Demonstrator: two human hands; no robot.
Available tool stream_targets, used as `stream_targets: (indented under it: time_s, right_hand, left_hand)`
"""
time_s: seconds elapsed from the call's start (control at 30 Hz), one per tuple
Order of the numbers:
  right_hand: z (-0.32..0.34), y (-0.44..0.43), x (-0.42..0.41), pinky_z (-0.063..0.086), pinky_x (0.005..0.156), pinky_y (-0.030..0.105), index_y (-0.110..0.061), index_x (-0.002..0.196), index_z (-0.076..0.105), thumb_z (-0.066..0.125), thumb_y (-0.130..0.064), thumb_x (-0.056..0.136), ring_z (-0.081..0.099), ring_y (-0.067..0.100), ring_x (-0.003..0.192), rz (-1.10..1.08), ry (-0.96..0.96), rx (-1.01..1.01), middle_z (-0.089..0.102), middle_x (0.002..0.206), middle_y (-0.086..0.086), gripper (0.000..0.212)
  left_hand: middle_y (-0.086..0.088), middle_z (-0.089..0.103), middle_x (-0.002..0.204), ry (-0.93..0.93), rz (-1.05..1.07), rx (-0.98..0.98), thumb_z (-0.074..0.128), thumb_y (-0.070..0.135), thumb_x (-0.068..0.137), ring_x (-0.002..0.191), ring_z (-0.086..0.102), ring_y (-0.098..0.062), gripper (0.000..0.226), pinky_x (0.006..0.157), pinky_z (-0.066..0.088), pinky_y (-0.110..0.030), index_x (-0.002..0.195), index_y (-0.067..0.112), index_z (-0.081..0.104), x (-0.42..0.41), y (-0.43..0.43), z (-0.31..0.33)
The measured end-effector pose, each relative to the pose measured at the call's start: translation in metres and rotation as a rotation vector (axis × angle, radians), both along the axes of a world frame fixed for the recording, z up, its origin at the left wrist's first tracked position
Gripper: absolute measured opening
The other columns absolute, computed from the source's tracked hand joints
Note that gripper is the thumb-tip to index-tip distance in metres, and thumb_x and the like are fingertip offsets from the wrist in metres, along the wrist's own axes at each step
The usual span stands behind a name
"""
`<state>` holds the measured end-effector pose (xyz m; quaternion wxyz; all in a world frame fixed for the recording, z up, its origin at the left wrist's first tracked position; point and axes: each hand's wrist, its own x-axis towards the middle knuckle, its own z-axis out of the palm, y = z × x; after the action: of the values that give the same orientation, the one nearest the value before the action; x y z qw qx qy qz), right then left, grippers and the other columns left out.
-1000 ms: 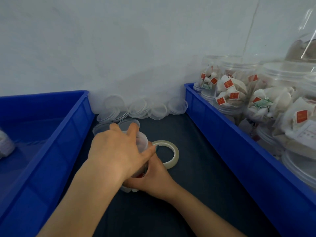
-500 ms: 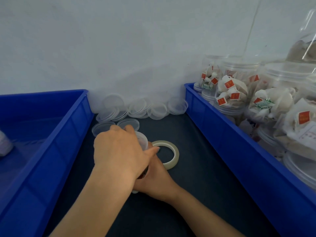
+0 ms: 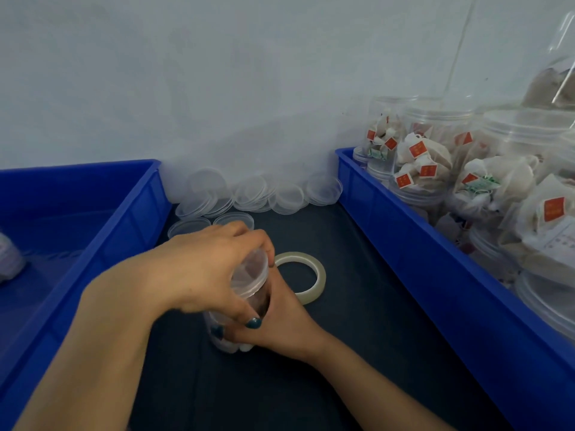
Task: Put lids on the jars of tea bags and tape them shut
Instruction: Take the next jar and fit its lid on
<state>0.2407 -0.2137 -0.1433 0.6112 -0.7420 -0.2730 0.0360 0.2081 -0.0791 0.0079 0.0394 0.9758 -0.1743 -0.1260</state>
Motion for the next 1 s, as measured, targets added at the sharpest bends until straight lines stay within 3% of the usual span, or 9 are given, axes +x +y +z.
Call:
stream_targets:
  time_s: [0.07,0.13,0.23,0.4,0.53,0.6,0.77,0.87,1.0]
  right_hand:
    - [0.001,0.0,0.0,0.049,0.107,0.044,-0.029,0.141,0.04,0.089,-0.008,0.066,0.057,0.011,0.127,0.007,0.002,0.009,0.058,0.132,-0.009,0.091]
    - [0.001,0.0,-0.001,0.049,0.106,0.046,-0.026,0.141,0.039,0.089,-0.004,0.069,0.057,0.014,0.128,0.017,0.011,0.026,0.058,0.134,-0.006,0.09]
    - [0.001,0.0,-0.002,0.052,0.103,0.038,-0.028,0.139,0.04,0.089,-0.013,0.071,0.058,0.008,0.123,0.019,0.037,0.022,0.06,0.129,-0.014,0.085]
    - [0.002,0.0,-0.005,0.051,0.104,0.04,-0.026,0.137,0.041,0.091,-0.014,0.071,0.058,0.008,0.123,-0.012,0.023,0.004,0.06,0.129,-0.011,0.084]
    - [0.003,-0.001,-0.003,0.05,0.105,0.044,-0.028,0.14,0.04,0.09,-0.011,0.071,0.058,0.01,0.125,-0.004,0.006,0.0,0.06,0.131,-0.009,0.087]
    - [0.003,-0.002,-0.002,0.049,0.105,0.046,-0.026,0.141,0.039,0.089,-0.007,0.07,0.058,0.012,0.125,0.007,0.009,-0.006,0.06,0.132,-0.005,0.089]
    - [0.003,0.0,-0.003,0.052,0.101,0.037,-0.021,0.135,0.048,0.088,-0.009,0.072,0.06,0.008,0.121,0.012,0.041,-0.006,0.063,0.128,-0.008,0.076]
    - [0.003,-0.001,-0.005,0.049,0.091,0.014,-0.036,0.12,0.053,0.087,-0.009,0.075,0.06,-0.006,0.113,0.01,0.021,-0.049,0.064,0.114,-0.029,0.063]
    - [0.002,0.002,-0.005,0.052,0.101,0.032,-0.018,0.136,0.046,0.091,-0.014,0.073,0.059,0.005,0.121,0.002,0.026,-0.023,0.061,0.128,-0.008,0.078]
  left_hand:
    - [0.029,0.036,0.122,0.069,-0.013,-0.066,0.085,0.053,0.065,0.117,0.038,0.002,0.073,0.097,0.048,-0.033,0.118,0.061,0.035,0.001,0.004,0.0]
    - [0.029,0.031,0.133,0.109,0.021,-0.142,0.081,0.068,0.06,0.126,0.034,0.002,0.082,0.102,0.046,-0.03,0.124,0.067,0.03,-0.003,0.004,0.003]
    - [0.024,0.025,0.147,-0.028,0.109,-0.118,0.048,0.097,0.045,0.132,0.035,-0.004,0.098,0.103,0.046,-0.032,0.136,0.07,0.021,-0.007,0.003,0.008]
    - [0.009,0.057,0.131,-0.243,0.253,0.221,0.011,0.098,0.041,0.112,0.059,-0.016,0.11,0.069,0.045,-0.031,0.14,0.057,0.038,-0.016,-0.004,0.011]
    - [0.014,0.059,0.124,-0.171,0.15,0.162,0.052,0.074,0.078,0.107,0.059,-0.011,0.064,0.078,0.053,-0.032,0.138,0.056,0.037,-0.017,-0.004,0.011]
    - [0.018,0.057,0.122,-0.068,0.076,0.04,0.069,0.054,0.078,0.106,0.057,-0.005,0.061,0.087,0.055,-0.035,0.131,0.056,0.041,-0.016,0.001,0.011]
    - [0.02,0.057,0.1,-0.017,-0.078,-0.17,0.067,0.06,0.073,0.097,0.053,0.001,0.027,0.083,0.048,-0.027,0.089,0.041,0.057,-0.006,-0.009,0.005]
    - [0.015,0.065,0.097,-0.089,-0.07,-0.239,0.066,0.057,0.082,0.092,0.058,-0.002,0.024,0.081,0.05,-0.031,0.091,0.036,0.061,-0.001,-0.016,0.002]
    - [0.016,0.051,0.131,-0.245,0.156,0.073,0.045,0.084,0.067,0.112,0.051,-0.007,0.075,0.076,0.044,-0.029,0.13,0.044,0.047,-0.001,-0.009,-0.002]
